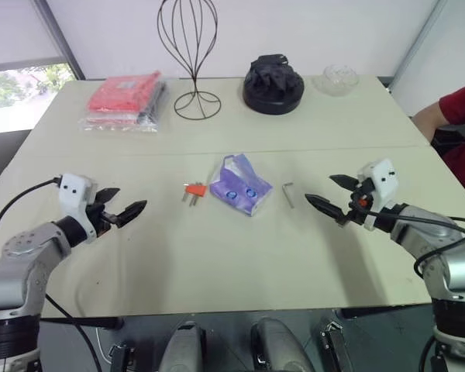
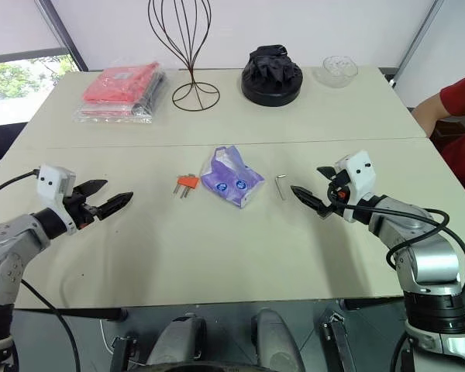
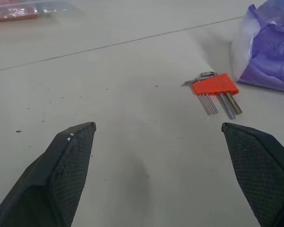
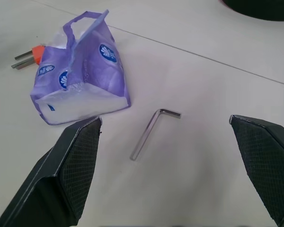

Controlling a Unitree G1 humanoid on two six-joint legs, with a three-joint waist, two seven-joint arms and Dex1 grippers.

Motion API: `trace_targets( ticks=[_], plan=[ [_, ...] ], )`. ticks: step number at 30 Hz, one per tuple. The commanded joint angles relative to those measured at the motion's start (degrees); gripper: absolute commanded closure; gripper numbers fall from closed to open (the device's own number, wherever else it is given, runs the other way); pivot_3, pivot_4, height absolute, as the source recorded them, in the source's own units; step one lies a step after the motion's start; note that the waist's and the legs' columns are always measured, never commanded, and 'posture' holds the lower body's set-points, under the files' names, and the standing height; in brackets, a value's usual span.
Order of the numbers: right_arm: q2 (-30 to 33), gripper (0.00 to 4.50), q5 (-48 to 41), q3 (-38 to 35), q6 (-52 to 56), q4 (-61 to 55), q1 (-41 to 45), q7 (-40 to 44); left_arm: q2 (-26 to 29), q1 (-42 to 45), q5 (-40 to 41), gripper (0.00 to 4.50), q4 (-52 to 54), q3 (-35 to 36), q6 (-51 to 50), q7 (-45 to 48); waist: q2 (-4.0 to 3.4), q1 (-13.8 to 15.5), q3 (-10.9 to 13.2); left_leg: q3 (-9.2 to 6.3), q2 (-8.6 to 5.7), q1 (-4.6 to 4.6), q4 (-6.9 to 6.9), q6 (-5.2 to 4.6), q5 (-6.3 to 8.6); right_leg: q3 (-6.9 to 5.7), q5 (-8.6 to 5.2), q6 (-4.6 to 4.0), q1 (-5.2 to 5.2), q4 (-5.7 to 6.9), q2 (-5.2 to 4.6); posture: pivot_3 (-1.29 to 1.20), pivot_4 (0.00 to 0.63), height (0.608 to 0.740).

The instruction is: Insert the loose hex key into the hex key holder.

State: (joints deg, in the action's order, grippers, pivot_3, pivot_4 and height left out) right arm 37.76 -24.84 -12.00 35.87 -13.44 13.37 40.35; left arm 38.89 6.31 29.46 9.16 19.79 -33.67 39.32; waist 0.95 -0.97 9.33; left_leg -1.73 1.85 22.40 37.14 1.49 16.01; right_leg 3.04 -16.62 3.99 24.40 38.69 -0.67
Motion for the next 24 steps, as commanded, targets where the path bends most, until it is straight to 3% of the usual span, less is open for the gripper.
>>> trace_targets(
  ticks=[1, 24],
  plan=[
    [0.7, 0.00, 0.5, -0.6, -1.9, 0.1, 0.6, -0.1, 0.4, 1.0, 1.4, 0.05, 0.8, 1.7, 0.6, 0.5, 0.00, 0.0, 0.0, 0.00, 0.00, 0.00, 0.00, 0.00, 0.00, 0.00, 0.00, 0.00, 0.00, 0.00, 0.00, 0.00, 0.150, 0.740],
    [0.6, 0.00, 2.7, 0.9, -4.3, 0.1, 2.0, -0.7, 2.2, 3.1, -1.7, 0.05, -2.8, -0.9, 4.4, 3.6, 0.00, 0.0, 0.0, 0.01, 0.00, -0.01, 0.00, 0.00, 0.00, 0.00, 0.00, 0.00, 0.00, 0.00, 0.00, 0.00, 0.150, 0.740]
  ],
)
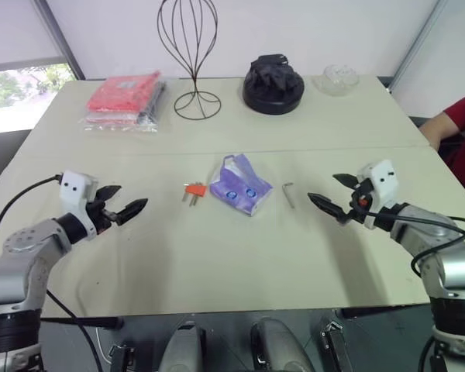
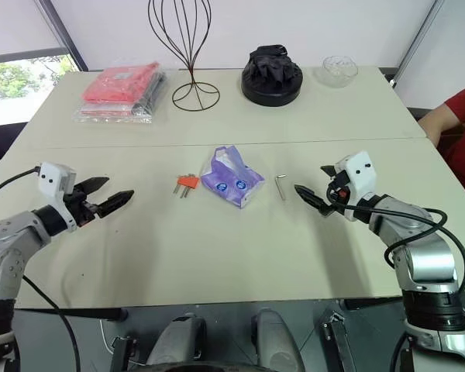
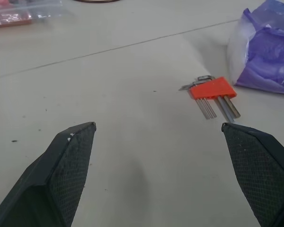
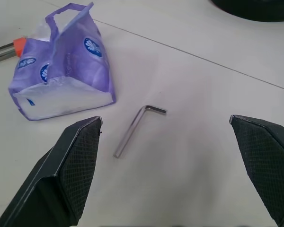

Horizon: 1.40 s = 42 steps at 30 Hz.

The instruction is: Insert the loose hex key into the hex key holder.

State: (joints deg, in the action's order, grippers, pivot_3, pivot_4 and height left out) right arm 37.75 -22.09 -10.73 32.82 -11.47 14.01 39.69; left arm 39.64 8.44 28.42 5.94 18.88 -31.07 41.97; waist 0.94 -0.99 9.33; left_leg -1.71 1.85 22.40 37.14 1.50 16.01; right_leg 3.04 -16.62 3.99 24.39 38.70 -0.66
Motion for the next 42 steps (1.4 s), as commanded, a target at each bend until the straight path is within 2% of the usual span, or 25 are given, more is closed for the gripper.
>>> trace_targets(
  ticks=[1, 9, 15, 20, 28, 31, 37, 38, 42],
  plan=[
    [0.6, 0.00, 0.0, -0.1, -1.2, -1.9, 1.6, 0.0, 1.5, 1.6, -0.5, 0.05, 0.0, 0.1, 1.7, 1.3, 0.00, 0.0, 0.0, -0.01, 0.00, 0.00, 0.00, 0.00, 0.00, 0.00, 0.00, 0.00, 0.00, 0.00, 0.00, 0.00, 0.150, 0.740],
    [-1.3, 0.00, -4.0, 5.6, 3.3, -6.0, 5.8, 2.8, 9.2, 4.6, 0.2, 0.05, 1.3, -3.6, 1.8, 12.8, -0.01, -0.2, 0.0, 0.00, 0.01, -0.01, -0.01, 0.00, 0.00, -0.01, 0.00, 0.00, 0.00, 0.00, 0.03, 0.00, 0.150, 0.740],
    [-5.7, 0.00, -1.8, 13.3, 1.7, -4.1, 11.1, 3.3, 14.9, 8.9, 1.5, 0.05, -0.4, -6.3, -0.1, 21.6, -0.01, -0.2, 0.0, 0.00, -0.01, 0.00, 0.01, 0.00, 0.00, -0.03, 0.00, 0.00, 0.00, 0.01, 0.04, 0.00, 0.150, 0.740],
    [-10.0, 0.00, 2.3, 17.0, -3.4, 5.1, 14.7, 2.9, 13.4, 12.4, 1.3, 0.05, -0.9, -7.1, -0.1, 20.3, -0.01, -0.1, 0.0, 0.01, -0.01, 0.03, 0.02, 0.00, 0.00, -0.04, 0.00, 0.00, 0.00, -0.02, 0.03, 0.00, 0.150, 0.740],
    [-13.9, 0.00, 7.3, 20.1, -8.7, 17.0, 16.6, 3.4, 9.8, 8.9, 1.8, 0.05, 3.3, -6.8, -1.1, 16.2, -0.02, -0.3, 0.1, 0.02, 0.00, 0.04, 0.02, 0.00, 0.00, -0.03, 0.00, 0.00, 0.04, 0.01, 0.00, 0.00, 0.150, 0.740],
    [-14.4, 0.91, 8.7, 20.4, -10.7, 19.3, 16.7, 3.6, 9.2, 8.5, 1.9, 0.00, 4.0, -6.3, -1.4, 15.1, -0.02, -0.2, 0.1, 0.01, 0.01, 0.02, 0.03, 0.00, 0.00, -0.03, 0.00, 0.00, 0.04, 0.05, 0.02, 0.00, 0.150, 0.740],
    [-15.1, 4.02, 8.4, 19.5, -11.2, 20.1, 17.0, 4.3, 8.9, 8.0, 1.3, 0.00, 3.8, -6.2, -0.7, 13.4, -0.02, -0.2, 0.1, 0.00, 0.00, 0.02, 0.04, 0.00, 0.00, -0.03, 0.01, 0.00, 0.04, 0.06, 0.01, 0.00, 0.150, 0.740],
    [-15.1, 4.42, 8.4, 19.5, -11.2, 20.0, 17.0, 4.3, 8.9, 8.0, 1.3, 0.00, 3.7, -6.2, -0.7, 13.3, -0.02, -0.2, 0.1, 0.00, 0.00, 0.02, 0.04, 0.00, 0.00, -0.04, 0.01, 0.00, 0.04, 0.07, 0.01, 0.00, 0.150, 0.740],
    [-15.1, 4.42, 8.1, 19.0, -10.7, 19.0, 17.0, 4.5, 8.4, 8.1, 1.1, 0.00, 3.6, -6.8, -0.4, 12.8, -0.02, -0.2, 0.1, 0.00, 0.00, 0.02, 0.04, 0.00, 0.00, -0.03, 0.01, 0.00, 0.04, 0.07, 0.00, 0.00, 0.150, 0.740]
  ],
)
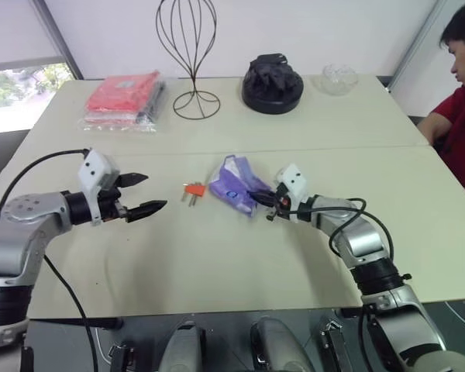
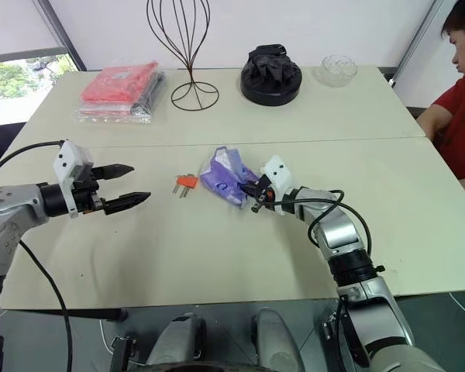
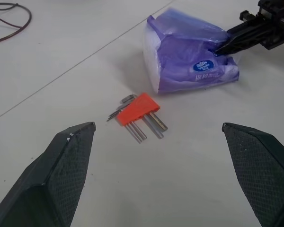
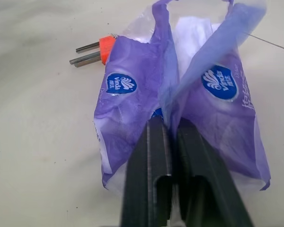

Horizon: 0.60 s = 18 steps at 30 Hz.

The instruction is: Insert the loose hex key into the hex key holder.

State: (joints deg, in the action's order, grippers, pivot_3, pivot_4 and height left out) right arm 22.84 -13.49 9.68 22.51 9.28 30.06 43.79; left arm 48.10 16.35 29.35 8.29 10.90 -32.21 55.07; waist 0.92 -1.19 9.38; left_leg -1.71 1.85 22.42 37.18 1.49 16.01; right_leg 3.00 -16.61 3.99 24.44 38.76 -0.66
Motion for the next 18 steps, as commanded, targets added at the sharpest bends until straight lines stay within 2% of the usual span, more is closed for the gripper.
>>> trace_targets(
  ticks=[1, 4, 5, 11, 15, 18],
  plan=[
    [0.0, 4.42, -0.5, -1.5, -0.1, -2.0, 1.0, 0.3, -0.1, 0.3, 0.1, 0.00, 1.3, 1.0, 0.8, -0.4, 0.00, 0.0, 0.0, 0.00, 0.00, 0.00, 0.00, 0.00, 0.00, 0.00, 0.00, 0.00, 0.00, 0.00, 0.00, 0.00, 0.150, 0.740],
    [0.7, 4.42, -1.5, -3.9, 0.2, -3.7, 1.6, -0.3, -0.3, 0.9, -0.2, 0.00, 0.8, 0.6, 1.1, -0.6, 0.00, 0.0, 0.0, 0.00, 0.00, 0.00, 0.00, 0.00, 0.00, 0.00, 0.00, 0.00, 0.00, 0.00, 0.00, 0.00, 0.150, 0.740],
    [1.5, 4.42, -2.7, -7.2, 0.5, -4.4, 3.2, -1.8, -0.4, 1.2, -0.3, 0.00, 0.6, 0.4, 1.2, -0.6, 0.00, 0.1, 0.0, 0.00, 0.00, 0.00, 0.00, 0.00, 0.00, 0.00, 0.00, 0.00, 0.00, 0.00, -0.01, 0.00, 0.150, 0.740],
    [10.1, 4.42, -0.1, -18.7, -1.4, -2.3, 9.0, -10.4, -1.4, 1.9, -0.9, 0.00, -0.2, -0.4, 1.9, -0.8, -0.13, 0.4, 0.1, 0.00, -0.04, 0.02, 0.00, 0.01, 0.00, -0.01, 0.00, 0.01, 0.01, 0.00, -0.07, 0.00, 0.150, 0.740],
    [14.7, 4.42, 2.6, -21.4, -1.3, -2.2, 8.2, -14.1, -2.4, 2.2, -1.3, 0.00, -0.6, -1.0, 2.2, -0.7, -0.11, 0.3, 0.1, 0.04, -0.04, 0.02, -0.06, 0.00, 0.00, -0.01, 0.00, 0.00, 0.01, -0.04, -0.07, 0.00, 0.150, 0.740],
    [17.5, 4.42, 8.0, -21.3, 0.5, -1.1, 6.9, -20.0, -3.1, 2.7, -1.7, 0.00, -1.1, -1.5, 2.5, -0.7, -0.12, -0.2, 0.1, 0.09, -0.01, -0.01, -0.05, 0.00, 0.00, 0.05, 0.00, 0.00, 0.01, -0.03, -0.02, 0.00, 0.150, 0.740]
  ],
)
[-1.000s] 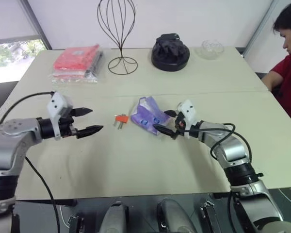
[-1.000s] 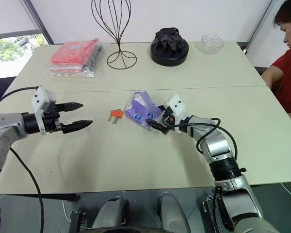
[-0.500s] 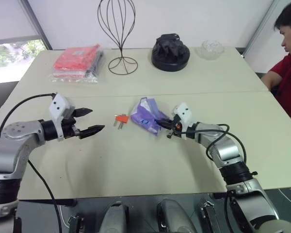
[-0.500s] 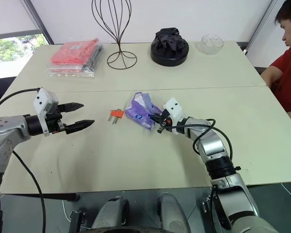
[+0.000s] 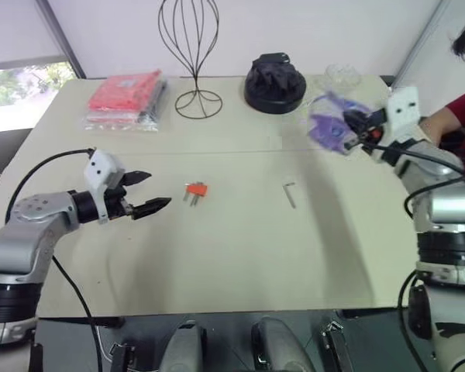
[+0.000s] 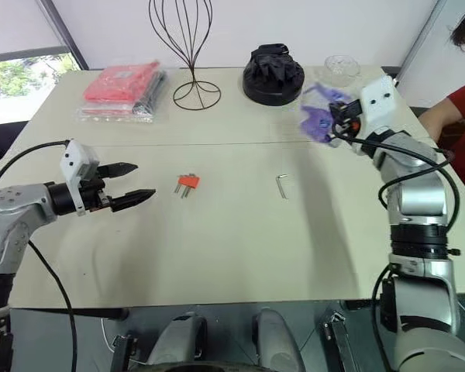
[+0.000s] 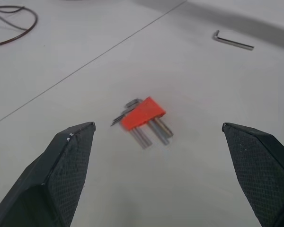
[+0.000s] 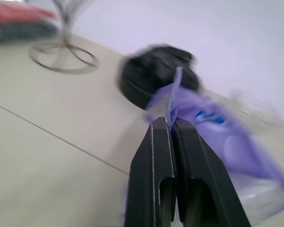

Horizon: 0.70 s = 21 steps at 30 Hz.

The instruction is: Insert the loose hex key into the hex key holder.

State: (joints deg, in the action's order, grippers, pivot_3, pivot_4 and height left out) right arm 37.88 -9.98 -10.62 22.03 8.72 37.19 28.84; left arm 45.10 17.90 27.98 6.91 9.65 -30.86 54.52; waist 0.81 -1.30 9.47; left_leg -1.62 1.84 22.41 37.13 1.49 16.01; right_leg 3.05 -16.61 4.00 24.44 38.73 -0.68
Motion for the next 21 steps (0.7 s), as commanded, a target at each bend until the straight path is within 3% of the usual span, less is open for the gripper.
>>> trace_targets(
  ticks=[1, 4, 8, 11, 18, 21],
  plan=[
    [3.2, 4.42, 7.1, -0.4, 1.9, -0.2, -0.7, -7.8, -0.4, 1.4, -0.4, 0.00, 0.1, -0.5, 1.2, -0.1, -0.01, -0.1, 0.0, 0.00, 0.00, -0.02, 0.01, 0.00, 0.00, 0.01, 0.00, 0.00, 0.00, 0.02, 0.02, 0.00, 0.150, 0.740],
    [2.8, 4.42, 11.3, 0.8, 4.7, 0.6, -1.3, -13.3, -1.2, 1.9, -0.7, 0.00, -0.3, -1.3, 1.3, -0.2, -0.02, -0.2, 0.0, 0.03, 0.00, -0.02, 0.01, 0.00, 0.00, 0.03, 0.00, 0.00, 0.00, 0.04, 0.02, 0.00, 0.150, 0.740],
    [0.9, 4.42, 12.4, 2.0, 7.2, 1.2, -3.3, -14.4, -1.7, 2.3, -1.0, 0.00, -0.6, -1.9, 1.6, -0.2, -0.02, -0.2, 0.0, 0.00, 0.01, -0.01, 0.02, 0.00, 0.00, 0.03, 0.00, 0.00, 0.01, 0.05, 0.04, 0.00, 0.150, 0.740],
    [1.4, 3.70, 13.1, 1.7, 9.1, 0.8, -4.9, -14.9, -1.9, 2.4, -1.2, 0.00, -0.7, -1.8, 1.5, 0.0, -0.02, 0.0, 0.0, 0.01, -0.01, -0.01, 0.02, 0.00, 0.00, 0.03, 0.00, 0.00, 0.01, 0.05, 0.02, 0.00, 0.150, 0.740],
    [3.4, 0.03, 14.1, 2.4, 12.0, -1.3, -5.8, -13.4, -2.0, 1.5, -1.1, 0.00, -0.2, -1.6, 1.1, -0.2, -0.02, 0.1, 0.0, 0.01, -0.01, 0.00, 0.02, 0.00, 0.00, 0.03, 0.00, 0.00, 0.01, 0.05, 0.02, 0.00, 0.150, 0.740],
    [3.2, 0.03, 14.2, 1.6, 10.6, -3.6, -5.8, -14.3, -2.1, 1.7, -1.1, 0.00, -0.3, -1.7, 1.0, -0.2, -0.03, 0.1, 0.0, 0.02, -0.01, -0.01, 0.02, 0.00, 0.00, 0.03, 0.00, 0.00, 0.01, 0.05, 0.03, 0.00, 0.150, 0.740]
  ],
)
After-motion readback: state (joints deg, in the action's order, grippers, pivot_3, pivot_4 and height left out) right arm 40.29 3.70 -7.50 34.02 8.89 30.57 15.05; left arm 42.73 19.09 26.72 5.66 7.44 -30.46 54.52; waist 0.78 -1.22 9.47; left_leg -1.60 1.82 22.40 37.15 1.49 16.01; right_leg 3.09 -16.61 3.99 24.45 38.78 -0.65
